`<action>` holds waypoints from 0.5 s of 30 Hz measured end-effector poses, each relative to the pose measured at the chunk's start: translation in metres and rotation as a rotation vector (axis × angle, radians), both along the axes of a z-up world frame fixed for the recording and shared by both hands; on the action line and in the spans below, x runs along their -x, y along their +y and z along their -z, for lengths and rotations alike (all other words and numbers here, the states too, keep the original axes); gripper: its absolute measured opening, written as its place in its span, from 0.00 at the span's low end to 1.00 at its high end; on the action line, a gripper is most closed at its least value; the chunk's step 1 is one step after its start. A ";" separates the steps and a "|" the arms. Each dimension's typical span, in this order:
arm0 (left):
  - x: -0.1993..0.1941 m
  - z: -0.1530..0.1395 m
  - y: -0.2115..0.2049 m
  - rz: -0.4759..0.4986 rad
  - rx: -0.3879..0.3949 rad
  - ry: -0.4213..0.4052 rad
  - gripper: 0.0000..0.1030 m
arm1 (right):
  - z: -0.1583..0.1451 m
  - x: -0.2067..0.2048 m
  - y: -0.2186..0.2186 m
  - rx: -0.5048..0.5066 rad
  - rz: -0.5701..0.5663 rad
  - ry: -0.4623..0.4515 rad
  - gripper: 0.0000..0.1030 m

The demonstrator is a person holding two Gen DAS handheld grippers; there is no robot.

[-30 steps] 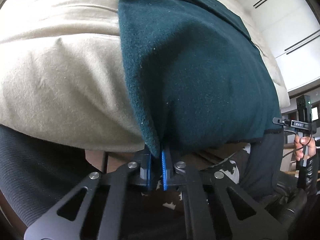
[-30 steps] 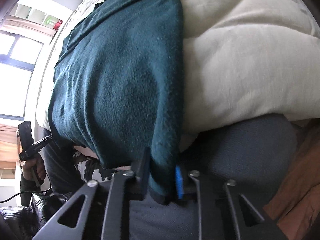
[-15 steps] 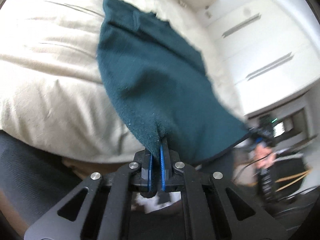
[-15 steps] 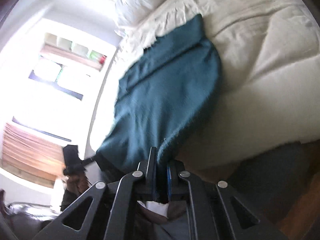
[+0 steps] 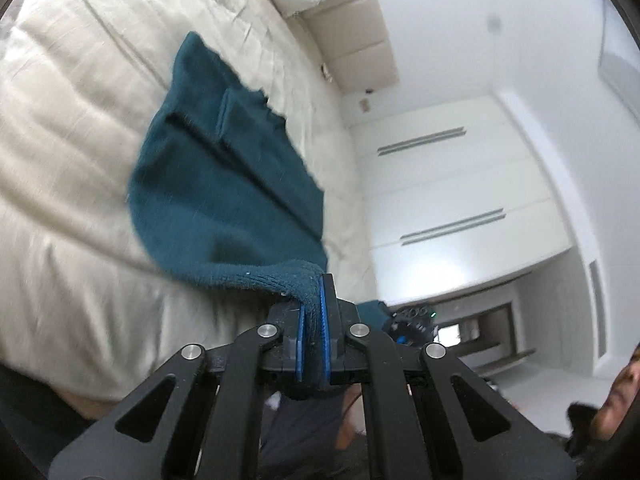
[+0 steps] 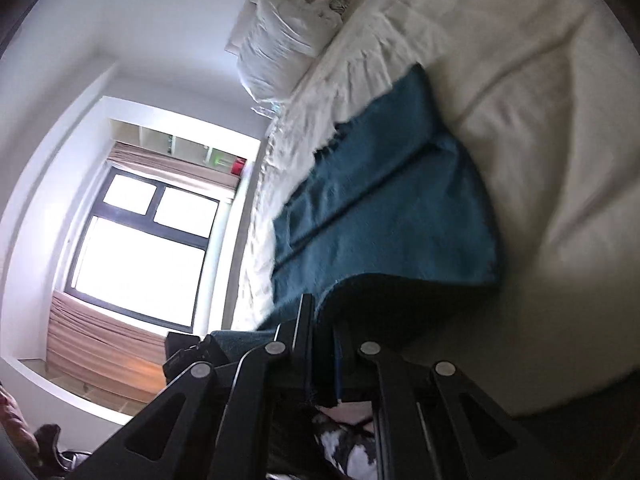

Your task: Fold small clothes

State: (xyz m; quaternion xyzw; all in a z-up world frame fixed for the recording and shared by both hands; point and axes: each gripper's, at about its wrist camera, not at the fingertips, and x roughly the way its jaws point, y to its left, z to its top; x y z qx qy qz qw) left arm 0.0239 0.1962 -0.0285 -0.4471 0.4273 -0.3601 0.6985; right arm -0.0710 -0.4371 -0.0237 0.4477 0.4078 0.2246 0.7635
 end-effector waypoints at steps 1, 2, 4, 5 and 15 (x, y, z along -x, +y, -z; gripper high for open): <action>-0.007 -0.001 0.001 -0.009 0.011 0.000 0.05 | 0.000 -0.006 -0.001 -0.009 0.006 -0.006 0.08; -0.018 -0.002 0.002 -0.020 0.026 0.002 0.05 | 0.000 -0.015 -0.002 -0.025 0.013 -0.010 0.08; -0.034 -0.003 0.003 -0.040 0.045 0.010 0.05 | 0.000 -0.036 -0.005 -0.031 0.029 -0.016 0.08; -0.046 -0.002 0.004 -0.057 0.054 0.019 0.05 | 0.001 -0.043 -0.005 -0.032 0.034 -0.018 0.08; -0.158 0.024 0.013 -0.177 0.134 0.108 0.05 | 0.016 -0.148 -0.023 -0.047 0.113 0.014 0.08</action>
